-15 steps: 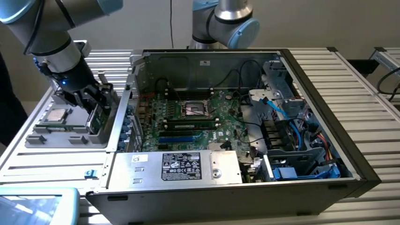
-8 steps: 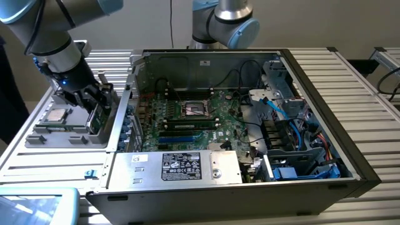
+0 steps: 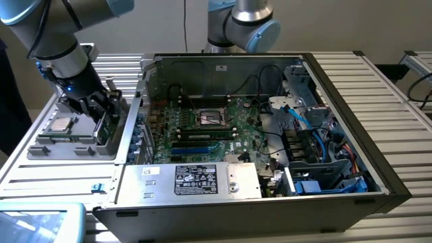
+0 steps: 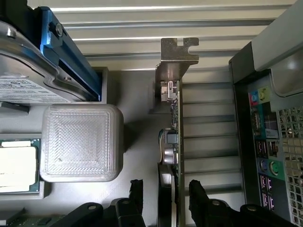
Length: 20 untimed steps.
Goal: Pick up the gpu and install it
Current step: 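Pick up the gpu and move the gpu toward the slot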
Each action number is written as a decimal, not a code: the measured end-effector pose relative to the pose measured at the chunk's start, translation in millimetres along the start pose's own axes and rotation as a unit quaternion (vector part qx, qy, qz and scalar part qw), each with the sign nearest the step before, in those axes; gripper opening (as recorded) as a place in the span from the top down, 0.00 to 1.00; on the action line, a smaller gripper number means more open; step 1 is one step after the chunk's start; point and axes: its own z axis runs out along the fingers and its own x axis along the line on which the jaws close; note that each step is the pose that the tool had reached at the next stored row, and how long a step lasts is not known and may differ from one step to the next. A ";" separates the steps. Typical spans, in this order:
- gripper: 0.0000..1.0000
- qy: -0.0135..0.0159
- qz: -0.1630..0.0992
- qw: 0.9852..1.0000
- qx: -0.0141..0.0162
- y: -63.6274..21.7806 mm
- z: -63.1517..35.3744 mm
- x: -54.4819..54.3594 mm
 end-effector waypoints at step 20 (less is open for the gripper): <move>0.48 0.014 -0.005 1.000 0.000 -1.3 0.4 -7.8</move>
